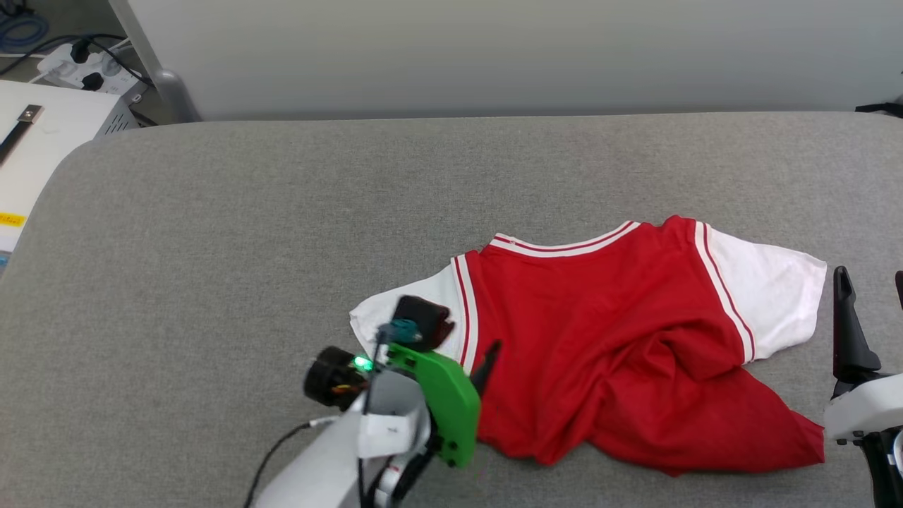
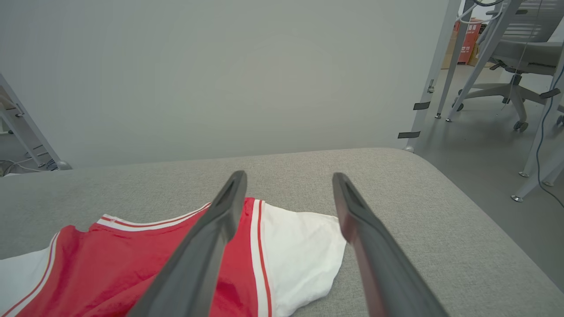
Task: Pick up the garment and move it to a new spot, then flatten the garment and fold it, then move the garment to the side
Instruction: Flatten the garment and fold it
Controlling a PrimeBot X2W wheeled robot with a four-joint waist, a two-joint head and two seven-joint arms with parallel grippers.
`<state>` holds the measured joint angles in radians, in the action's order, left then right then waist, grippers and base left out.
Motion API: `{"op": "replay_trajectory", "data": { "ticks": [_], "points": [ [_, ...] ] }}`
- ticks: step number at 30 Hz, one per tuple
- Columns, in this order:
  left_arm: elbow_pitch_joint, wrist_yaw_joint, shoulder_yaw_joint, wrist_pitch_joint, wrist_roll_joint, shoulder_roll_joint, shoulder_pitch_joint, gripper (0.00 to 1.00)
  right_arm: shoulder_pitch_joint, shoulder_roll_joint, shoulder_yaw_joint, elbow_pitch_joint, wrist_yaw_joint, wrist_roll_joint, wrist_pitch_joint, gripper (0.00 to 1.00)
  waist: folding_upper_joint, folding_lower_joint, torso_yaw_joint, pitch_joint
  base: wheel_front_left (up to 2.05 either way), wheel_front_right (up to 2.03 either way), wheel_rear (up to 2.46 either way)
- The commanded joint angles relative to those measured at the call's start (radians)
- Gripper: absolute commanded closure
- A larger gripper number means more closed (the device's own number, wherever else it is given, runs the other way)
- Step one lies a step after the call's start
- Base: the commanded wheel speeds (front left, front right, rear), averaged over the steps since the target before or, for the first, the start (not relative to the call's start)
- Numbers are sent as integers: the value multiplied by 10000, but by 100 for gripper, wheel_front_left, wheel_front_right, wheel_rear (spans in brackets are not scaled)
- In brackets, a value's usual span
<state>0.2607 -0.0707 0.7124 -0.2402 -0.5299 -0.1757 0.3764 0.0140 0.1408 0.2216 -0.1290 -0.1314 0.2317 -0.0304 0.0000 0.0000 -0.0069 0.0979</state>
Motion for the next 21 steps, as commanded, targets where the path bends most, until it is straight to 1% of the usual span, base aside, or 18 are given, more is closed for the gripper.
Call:
{"op": "replay_trajectory", "data": {
  "ticks": [1,4,6,8,12,14,17,21],
  "points": [
    [-141,-183,-353,264,-51,-280,-22,0,-152,11,-15,-38,7,21,-46,0,0,0,15,-10,0,0,0],
    [-372,-444,-974,453,-204,-841,-121,0,-180,47,-35,-124,7,28,-141,0,0,0,26,33,0,0,0],
    [-450,-548,-1292,267,-331,-1280,-172,0,-179,73,-53,-186,7,30,-248,0,0,0,10,116,0,0,0],
    [-516,-619,-1544,-14,-466,-1679,-205,0,-167,95,-121,-244,7,34,-361,0,0,0,-51,220,0,0,0],
    [-465,-605,-1648,-1233,-702,-2422,-168,0,-119,103,-175,-412,7,76,-496,0,0,0,-168,606,0,0,0],
    [-504,-669,-1724,-1631,-810,-2562,-36,0,-89,90,-137,-459,7,92,-529,0,0,0,-213,802,0,0,0],
    [-471,-665,-1732,-2128,-972,-2565,259,0,-52,66,-98,-504,7,96,-600,0,0,0,-260,1138,0,0,0],
    [-288,-712,-1715,-2501,-1066,-2394,734,0,32,85,-156,-565,7,79,-660,0,0,0,-336,1498,0,0,0]
  ]
}}
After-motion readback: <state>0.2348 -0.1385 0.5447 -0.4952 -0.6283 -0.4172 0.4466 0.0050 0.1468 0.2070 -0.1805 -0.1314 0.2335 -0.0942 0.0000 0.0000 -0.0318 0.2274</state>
